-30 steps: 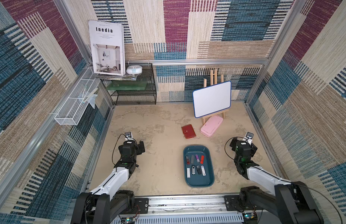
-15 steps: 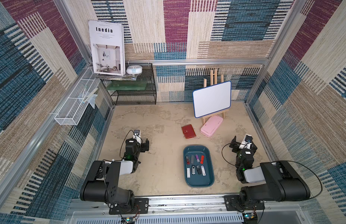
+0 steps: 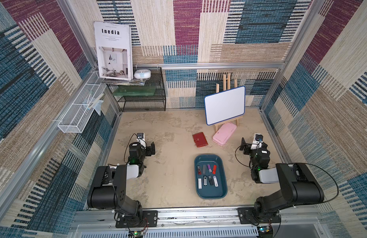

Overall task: Put the usb flash drive into the storage box
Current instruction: Reset both arms

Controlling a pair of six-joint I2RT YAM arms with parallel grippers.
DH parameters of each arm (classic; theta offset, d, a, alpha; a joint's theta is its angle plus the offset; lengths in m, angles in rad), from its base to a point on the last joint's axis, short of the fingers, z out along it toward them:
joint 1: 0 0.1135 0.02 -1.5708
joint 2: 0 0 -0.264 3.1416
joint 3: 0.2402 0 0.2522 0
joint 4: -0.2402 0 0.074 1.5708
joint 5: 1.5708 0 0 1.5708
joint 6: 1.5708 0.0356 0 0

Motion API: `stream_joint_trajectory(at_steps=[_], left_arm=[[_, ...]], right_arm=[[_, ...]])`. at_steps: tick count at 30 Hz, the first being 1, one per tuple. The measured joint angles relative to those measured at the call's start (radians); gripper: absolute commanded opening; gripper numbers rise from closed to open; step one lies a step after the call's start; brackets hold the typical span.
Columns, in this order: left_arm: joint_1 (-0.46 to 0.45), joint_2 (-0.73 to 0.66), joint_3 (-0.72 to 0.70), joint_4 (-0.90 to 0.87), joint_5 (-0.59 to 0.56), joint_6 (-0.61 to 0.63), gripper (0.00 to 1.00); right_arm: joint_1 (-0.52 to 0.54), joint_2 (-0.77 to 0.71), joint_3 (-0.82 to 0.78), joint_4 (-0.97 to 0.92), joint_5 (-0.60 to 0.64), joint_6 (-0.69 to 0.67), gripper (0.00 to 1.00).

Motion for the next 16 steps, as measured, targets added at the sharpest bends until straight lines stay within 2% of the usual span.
stream_joint_trajectory(at_steps=[16], left_arm=[[0.0, 0.0, 0.0, -0.003, 0.014, -0.001, 0.99]], right_arm=[[0.0, 0.003, 0.013, -0.03, -0.025, 0.0, 0.99]])
